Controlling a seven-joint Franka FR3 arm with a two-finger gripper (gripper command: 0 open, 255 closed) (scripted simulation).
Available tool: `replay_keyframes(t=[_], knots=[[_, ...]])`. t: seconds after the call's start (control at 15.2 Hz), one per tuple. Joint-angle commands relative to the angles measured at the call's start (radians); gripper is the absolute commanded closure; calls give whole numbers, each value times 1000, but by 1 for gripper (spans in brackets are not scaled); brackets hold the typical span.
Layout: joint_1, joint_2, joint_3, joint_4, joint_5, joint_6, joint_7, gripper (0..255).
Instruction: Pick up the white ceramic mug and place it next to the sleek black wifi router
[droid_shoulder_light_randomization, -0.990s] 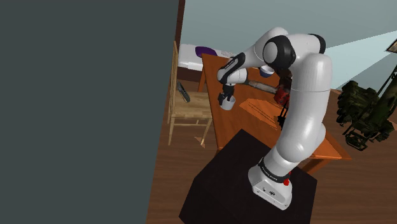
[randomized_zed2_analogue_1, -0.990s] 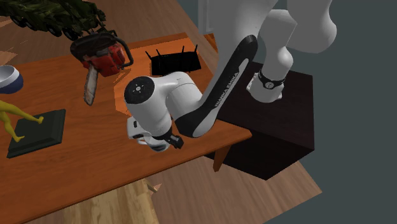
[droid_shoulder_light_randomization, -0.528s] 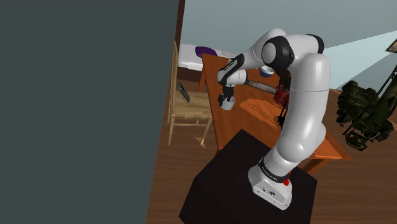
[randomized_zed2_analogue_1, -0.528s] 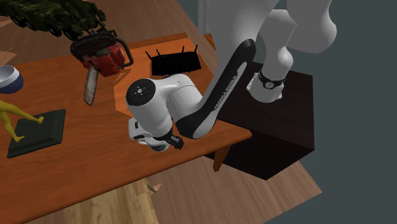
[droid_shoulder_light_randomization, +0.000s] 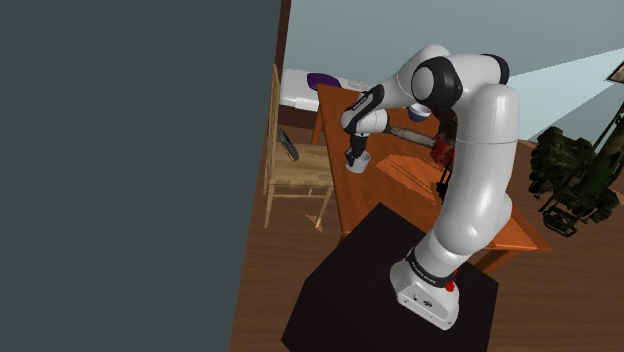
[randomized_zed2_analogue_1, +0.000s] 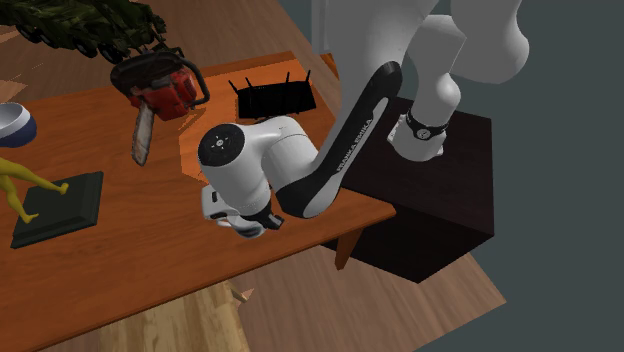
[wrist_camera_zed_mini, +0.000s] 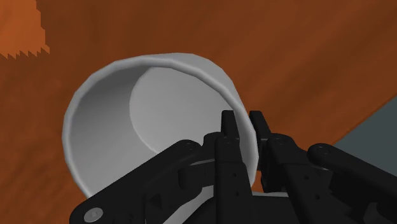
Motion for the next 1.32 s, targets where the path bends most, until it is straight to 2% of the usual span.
replay_keyframes(t=[0.0, 0.13, 1.25], knots=[[0, 0, 0, 0, 0, 0, 0, 255], [0, 0, 0, 0, 0, 0, 0, 255], [43, -177, -54, 13, -85, -181, 43, 255]])
